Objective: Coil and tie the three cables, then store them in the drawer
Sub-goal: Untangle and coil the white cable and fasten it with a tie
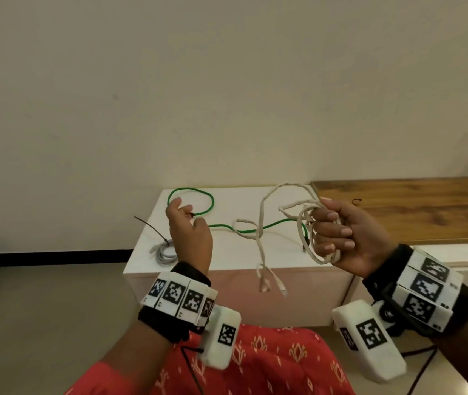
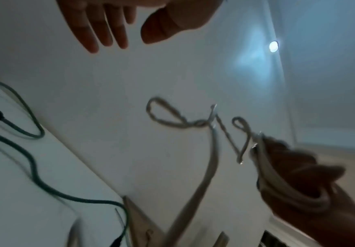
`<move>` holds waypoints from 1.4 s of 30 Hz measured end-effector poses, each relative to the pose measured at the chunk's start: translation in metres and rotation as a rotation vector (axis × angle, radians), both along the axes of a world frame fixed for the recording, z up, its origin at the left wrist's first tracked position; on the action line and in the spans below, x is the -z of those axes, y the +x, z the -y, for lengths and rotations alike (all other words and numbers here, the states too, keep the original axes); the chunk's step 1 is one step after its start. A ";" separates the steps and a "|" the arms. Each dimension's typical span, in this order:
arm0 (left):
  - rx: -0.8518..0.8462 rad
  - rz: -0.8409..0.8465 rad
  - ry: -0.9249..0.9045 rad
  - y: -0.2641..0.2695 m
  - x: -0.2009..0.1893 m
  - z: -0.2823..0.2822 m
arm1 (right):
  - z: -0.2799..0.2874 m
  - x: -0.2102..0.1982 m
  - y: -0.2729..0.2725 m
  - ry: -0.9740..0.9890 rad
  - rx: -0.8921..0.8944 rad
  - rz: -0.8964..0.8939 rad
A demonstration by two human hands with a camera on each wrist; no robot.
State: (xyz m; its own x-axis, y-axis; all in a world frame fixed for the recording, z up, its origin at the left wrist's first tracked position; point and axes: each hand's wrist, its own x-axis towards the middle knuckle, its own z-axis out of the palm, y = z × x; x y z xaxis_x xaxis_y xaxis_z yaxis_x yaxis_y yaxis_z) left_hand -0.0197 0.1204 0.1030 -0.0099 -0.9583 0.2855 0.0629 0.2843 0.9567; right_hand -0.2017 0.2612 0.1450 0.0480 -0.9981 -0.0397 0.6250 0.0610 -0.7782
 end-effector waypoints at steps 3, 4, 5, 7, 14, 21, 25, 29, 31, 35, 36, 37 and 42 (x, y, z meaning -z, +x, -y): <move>0.145 0.091 -0.225 -0.001 -0.021 -0.016 | 0.001 0.003 0.001 0.020 -0.006 -0.018; 0.263 0.166 -0.259 -0.004 -0.024 -0.023 | 0.001 0.004 0.003 0.032 -0.015 -0.026; 0.378 0.230 -0.244 -0.010 -0.025 -0.028 | 0.001 0.005 0.005 0.041 -0.027 -0.033; 0.571 0.265 -0.102 -0.020 -0.024 -0.032 | 0.000 0.005 0.010 0.050 -0.062 -0.040; 0.514 0.419 -0.197 -0.036 -0.003 -0.014 | 0.002 -0.003 0.013 -0.038 -0.305 0.166; 0.552 1.007 -0.330 -0.020 0.050 0.003 | -0.009 -0.025 -0.003 -0.231 -0.067 0.312; 0.684 1.040 -0.509 -0.024 0.063 -0.028 | -0.007 -0.023 -0.004 -0.291 0.286 0.383; 0.655 1.062 -0.677 -0.025 0.069 -0.053 | -0.004 -0.020 -0.007 -0.369 0.626 0.102; 0.692 1.037 -0.754 -0.023 0.065 -0.058 | 0.000 -0.013 -0.010 -0.352 0.708 -0.085; 0.538 1.045 -1.000 -0.020 0.071 -0.053 | 0.003 0.008 -0.012 -0.323 0.894 -0.829; 0.516 1.025 -1.050 -0.020 0.070 -0.053 | 0.003 0.013 -0.011 -0.301 0.916 -1.062; 0.498 0.999 -1.103 -0.019 0.069 -0.053 | 0.003 0.017 -0.011 -0.260 0.912 -1.258; 0.346 0.950 -1.175 -0.015 0.052 -0.055 | 0.001 0.023 -0.006 -0.038 0.664 -1.811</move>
